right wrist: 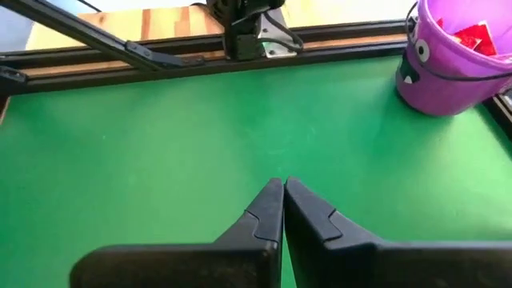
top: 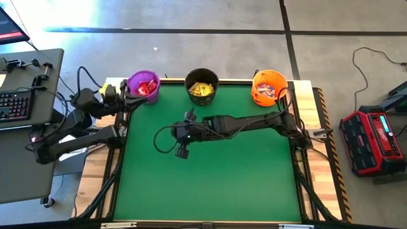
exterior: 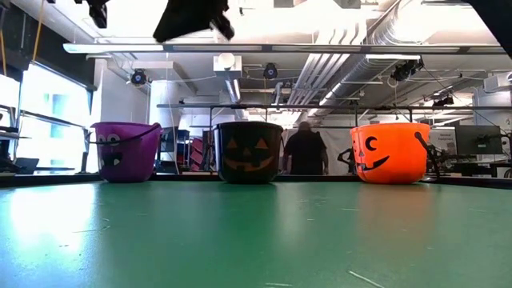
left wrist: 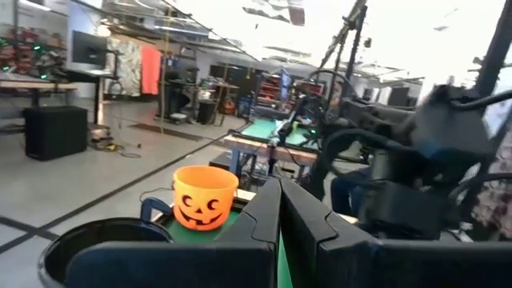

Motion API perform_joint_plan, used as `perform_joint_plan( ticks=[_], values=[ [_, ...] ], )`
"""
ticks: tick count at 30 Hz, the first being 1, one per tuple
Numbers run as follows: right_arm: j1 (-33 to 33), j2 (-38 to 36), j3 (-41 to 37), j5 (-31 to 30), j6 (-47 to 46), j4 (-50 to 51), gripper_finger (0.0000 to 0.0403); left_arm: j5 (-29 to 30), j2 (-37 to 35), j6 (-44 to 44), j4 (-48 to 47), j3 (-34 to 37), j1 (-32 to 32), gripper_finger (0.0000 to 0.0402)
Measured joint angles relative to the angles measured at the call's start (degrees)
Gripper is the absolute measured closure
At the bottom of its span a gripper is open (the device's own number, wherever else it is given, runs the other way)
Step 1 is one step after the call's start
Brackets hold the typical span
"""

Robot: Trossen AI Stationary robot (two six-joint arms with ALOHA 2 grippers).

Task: Sort candy by brand, put in halloween buckets
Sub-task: Return to Home Position

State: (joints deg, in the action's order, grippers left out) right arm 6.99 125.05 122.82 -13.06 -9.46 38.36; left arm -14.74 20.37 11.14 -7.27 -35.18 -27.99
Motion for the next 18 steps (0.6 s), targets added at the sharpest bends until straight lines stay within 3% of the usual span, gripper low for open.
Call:
perform_joint_plan(
  ticks=[9, 18],
  values=[
    [-1.0, -4.38, -14.95, 1.81, -1.24, -8.7, 0.0403, 0.7, 0.65, -2.85, -0.08, 0.0, 4.08, 0.0401],
    [-0.9, -25.17, -42.32, -1.21, -5.07, -22.53, 0.0403, 0.87, 4.03, -5.52, 0.02, 0.0, 6.39, 0.0401]
  ],
)
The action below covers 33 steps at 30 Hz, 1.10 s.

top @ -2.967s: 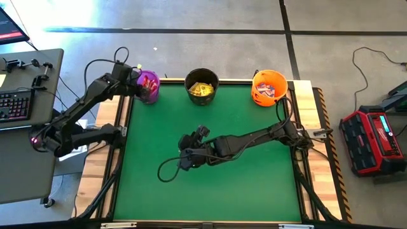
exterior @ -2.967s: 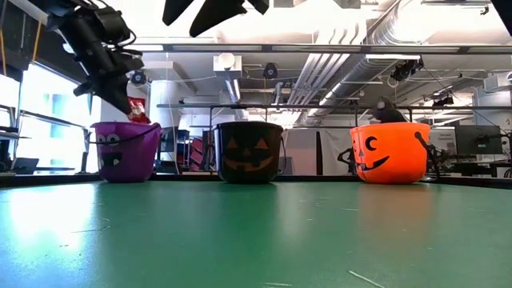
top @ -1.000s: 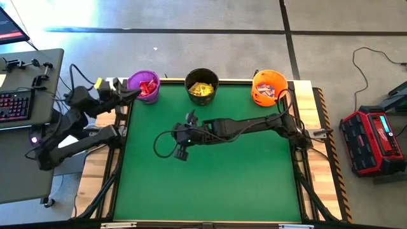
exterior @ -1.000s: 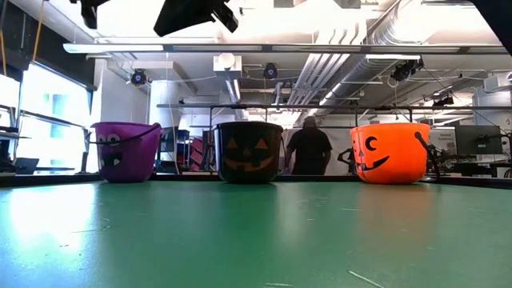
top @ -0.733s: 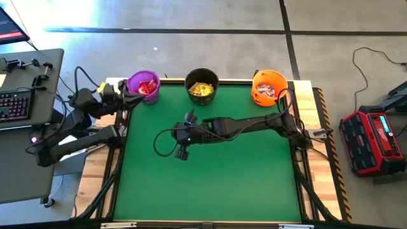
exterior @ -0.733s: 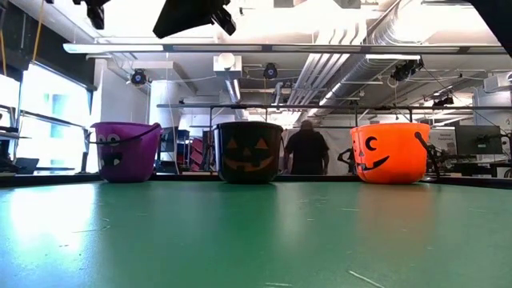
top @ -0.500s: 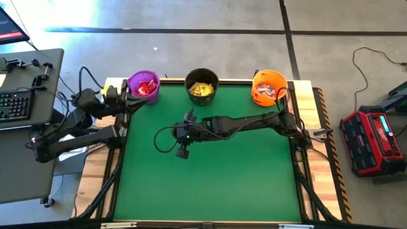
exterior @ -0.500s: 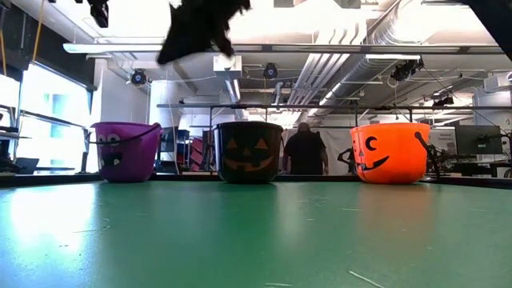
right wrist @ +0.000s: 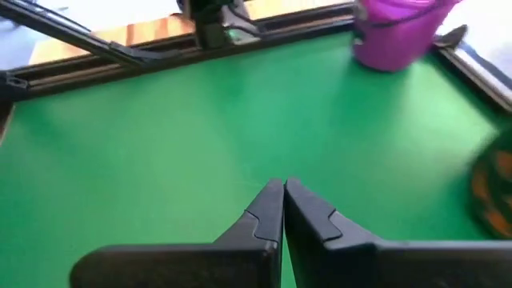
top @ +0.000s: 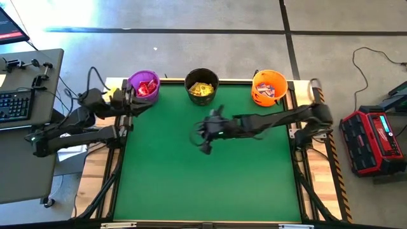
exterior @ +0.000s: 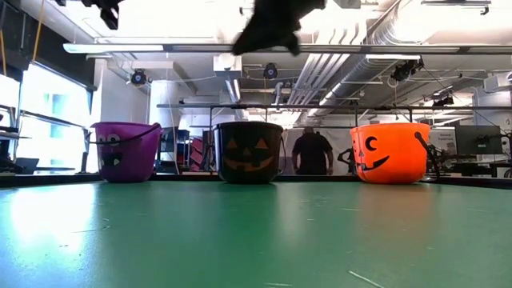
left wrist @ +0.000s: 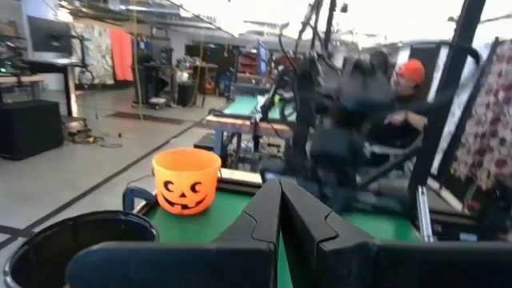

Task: Sort candy by brand, put in halloween buckets
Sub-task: Return to Home Position

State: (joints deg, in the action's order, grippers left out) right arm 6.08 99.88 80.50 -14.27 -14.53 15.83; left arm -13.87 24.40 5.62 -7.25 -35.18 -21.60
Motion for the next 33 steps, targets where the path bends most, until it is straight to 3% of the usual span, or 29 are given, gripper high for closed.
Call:
perform_joint_plan(
  ticks=[7, 19, 26, 33],
  values=[
    [-0.08, -17.18, -18.04, -1.83, -0.48, -5.94, 0.0403, -0.91, 5.24, -1.39, 2.05, 0.02, 3.58, 0.0401],
    [-2.64, -49.43, -47.96, -4.42, 1.01, -19.71, 0.0403, -0.96, 5.22, -2.57, 2.41, 0.02, 6.09, 0.0401],
    [-5.52, -64.73, -57.2, -5.21, 2.36, -15.01, 0.0403, -0.98, 5.22, -2.71, 0.91, 0.49, 6.01, 0.0401],
    [-8.31, -76.2, -63.72, -5.09, 6.54, -14.72, 0.0403, -3.53, 3.59, 1.43, 11.74, 12.47, 5.96, 0.0401]
  ],
)
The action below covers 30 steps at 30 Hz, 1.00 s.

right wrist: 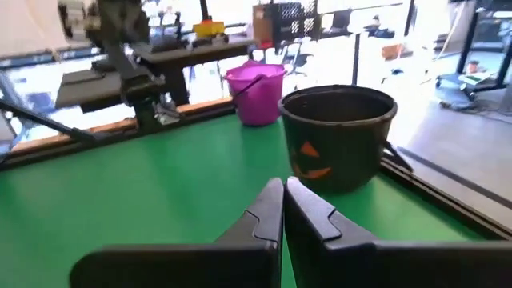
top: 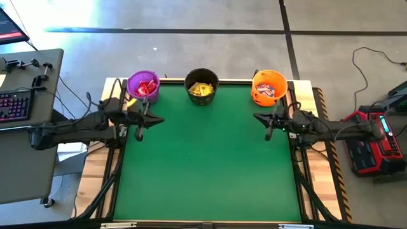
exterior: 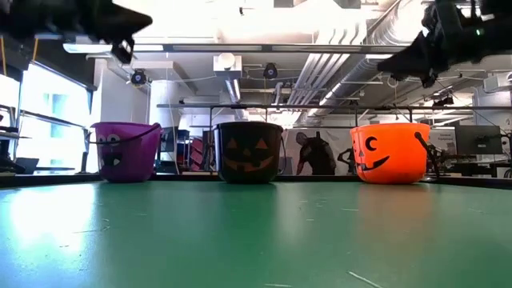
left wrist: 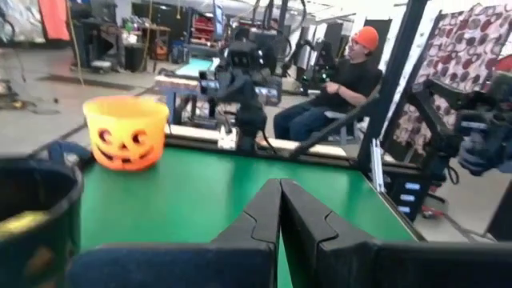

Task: Sort candy by brand, put in halloween buckets
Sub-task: Return to Home Position

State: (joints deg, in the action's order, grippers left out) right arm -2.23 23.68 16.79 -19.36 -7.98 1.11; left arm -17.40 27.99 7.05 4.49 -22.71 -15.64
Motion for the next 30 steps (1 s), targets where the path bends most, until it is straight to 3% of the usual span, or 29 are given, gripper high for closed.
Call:
perform_joint_plan(
  ticks=[9, 16, 21, 30],
  values=[
    [-3.36, -14.72, -14.27, 5.47, -2.21, -6.91, 0.0403, -0.31, -11.18, 1.35, 0.91, 10.64, 0.0, 0.0401],
    [-4.88, -23.02, -16.1, 6.22, 0.22, -3.62, 0.0403, 2.04, -21.58, 1.88, 0.53, 18.26, -0.02, 0.0401],
    [-6.11, -23.3, -16.1, 6.81, 0.54, -3.53, 0.0403, 5.1, -27.83, 1.81, -0.08, 21.89, -0.02, 0.0401],
    [-6.15, -22.86, -16.21, 7.97, -0.09, -3.63, 0.0403, 11.73, -27.79, -3.15, -2.82, 22.05, 0.37, 0.0401]
  ],
)
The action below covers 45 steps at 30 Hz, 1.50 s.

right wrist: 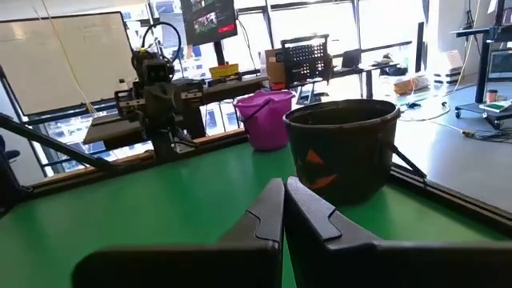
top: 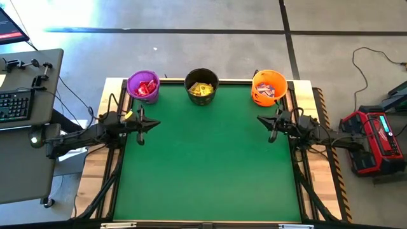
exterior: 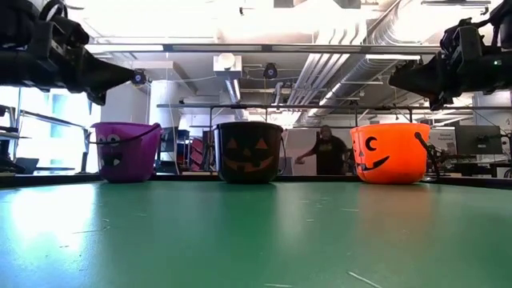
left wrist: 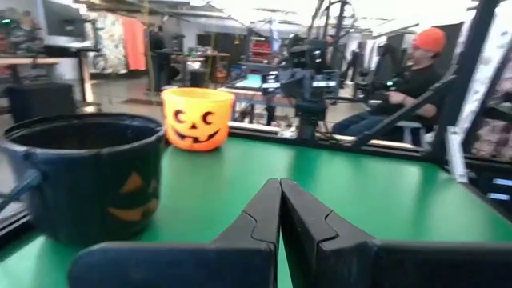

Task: Sort candy by brand, put in halloween buckets
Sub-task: Return to Home Position

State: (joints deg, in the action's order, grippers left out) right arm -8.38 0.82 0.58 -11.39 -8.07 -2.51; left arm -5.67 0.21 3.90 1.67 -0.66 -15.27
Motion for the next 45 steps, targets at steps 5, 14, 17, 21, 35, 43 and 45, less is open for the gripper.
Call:
perform_joint_plan(
  ticks=[5, 14, 17, 21, 35, 43, 45],
  values=[
    [-0.01, 0.0, 0.0, -3.23, 0.66, -0.41, 0.0403, 3.77, 0.12, 0.07, -0.55, 0.0, -0.05, 0.0401],
    [0.0, 0.39, -0.02, -16.15, 5.32, -1.6, 0.0403, 6.43, 1.13, 3.08, -1.23, -0.02, -0.04, 0.0401],
    [0.0, 0.39, -0.02, -17.74, 5.51, -1.81, 0.0403, 6.48, 1.29, 7.23, -1.26, -0.02, -0.07, 0.0401],
    [0.0, 0.39, -0.02, -17.59, 5.28, -1.81, 0.0403, 6.56, 1.29, 4.73, -1.24, -0.02, -0.07, 0.0401],
    [0.0, 0.39, -0.04, -17.38, 5.53, -1.82, 0.0402, 6.38, 1.29, 16.87, -1.2, -0.02, -0.02, 0.0401],
    [0.0, 0.39, -0.07, -17.33, 5.54, -1.84, 0.0402, 6.38, 1.29, 16.95, -1.18, -0.02, -0.02, 0.0401],
    [0.0, 0.39, -0.07, -17.34, 5.55, -1.83, 0.0402, 6.38, 1.29, 16.96, -1.18, -0.02, -0.02, 0.0401]
  ],
)
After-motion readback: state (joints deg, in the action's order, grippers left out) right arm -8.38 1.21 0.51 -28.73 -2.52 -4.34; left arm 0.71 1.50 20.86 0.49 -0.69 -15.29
